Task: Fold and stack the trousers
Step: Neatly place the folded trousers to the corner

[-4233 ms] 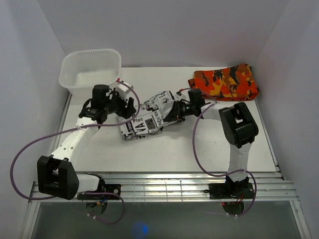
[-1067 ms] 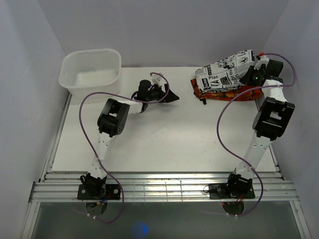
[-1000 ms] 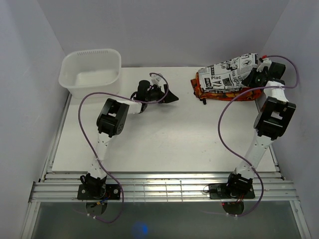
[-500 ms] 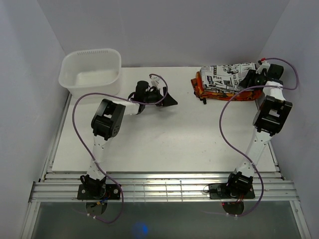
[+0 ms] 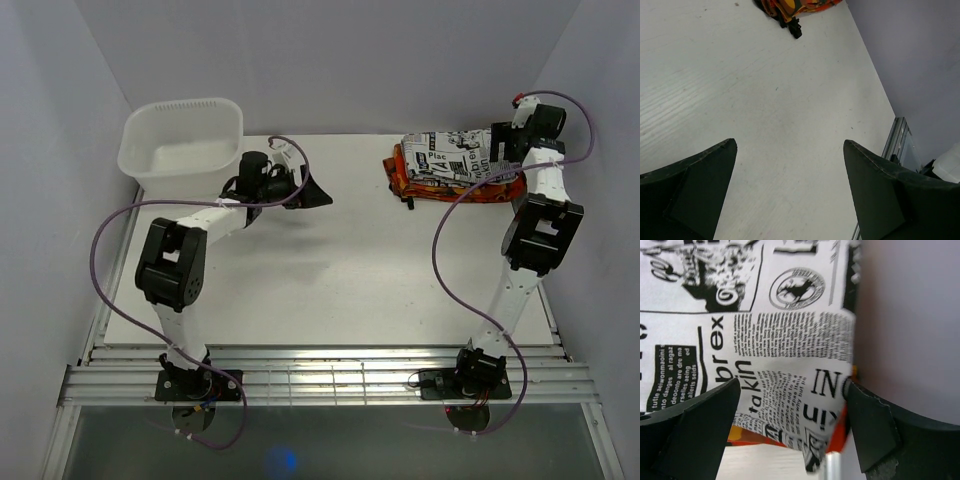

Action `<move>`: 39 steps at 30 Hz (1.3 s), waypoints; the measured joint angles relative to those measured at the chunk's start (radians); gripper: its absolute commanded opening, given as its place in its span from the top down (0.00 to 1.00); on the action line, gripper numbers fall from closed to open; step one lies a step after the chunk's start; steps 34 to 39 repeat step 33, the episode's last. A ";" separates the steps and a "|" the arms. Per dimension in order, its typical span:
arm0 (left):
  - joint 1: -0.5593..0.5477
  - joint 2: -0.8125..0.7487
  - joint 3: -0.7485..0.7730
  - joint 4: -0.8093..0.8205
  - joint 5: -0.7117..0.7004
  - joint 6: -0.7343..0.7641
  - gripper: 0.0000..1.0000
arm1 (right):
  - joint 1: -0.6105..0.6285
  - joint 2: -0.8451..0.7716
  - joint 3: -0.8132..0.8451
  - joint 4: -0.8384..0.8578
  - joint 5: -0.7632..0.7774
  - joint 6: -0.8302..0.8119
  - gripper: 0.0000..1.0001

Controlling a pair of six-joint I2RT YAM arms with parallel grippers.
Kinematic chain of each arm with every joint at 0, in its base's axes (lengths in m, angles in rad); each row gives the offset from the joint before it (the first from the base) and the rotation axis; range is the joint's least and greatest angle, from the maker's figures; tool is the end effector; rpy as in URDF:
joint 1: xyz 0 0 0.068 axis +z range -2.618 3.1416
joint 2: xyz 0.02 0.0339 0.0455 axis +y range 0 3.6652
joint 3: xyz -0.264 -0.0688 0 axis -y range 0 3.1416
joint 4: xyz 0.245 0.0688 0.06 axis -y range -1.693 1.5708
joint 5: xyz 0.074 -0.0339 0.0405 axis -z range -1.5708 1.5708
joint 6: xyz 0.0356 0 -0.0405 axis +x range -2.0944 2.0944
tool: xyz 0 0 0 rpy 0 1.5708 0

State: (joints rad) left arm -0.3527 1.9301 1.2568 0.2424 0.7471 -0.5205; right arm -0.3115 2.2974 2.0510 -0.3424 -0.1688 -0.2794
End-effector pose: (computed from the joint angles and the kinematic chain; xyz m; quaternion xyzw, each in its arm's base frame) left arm 0.3977 -0.1722 0.2130 0.1305 0.7976 -0.4909 0.3253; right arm 0.5143 -0.1593 0.2487 -0.0256 0.8792 -0.0657 0.4711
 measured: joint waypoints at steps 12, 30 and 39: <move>0.146 -0.360 -0.030 -0.542 -0.173 0.324 0.02 | 0.074 -0.321 0.006 -0.191 0.045 -0.202 0.10; 0.286 -0.653 -0.291 -0.977 -0.230 0.644 0.02 | 0.085 -1.189 -1.123 -0.478 -0.377 -0.225 0.10; 0.286 -0.702 -0.304 -0.977 -0.234 0.653 0.02 | 0.086 -1.241 -1.139 -0.478 -0.376 -0.234 0.10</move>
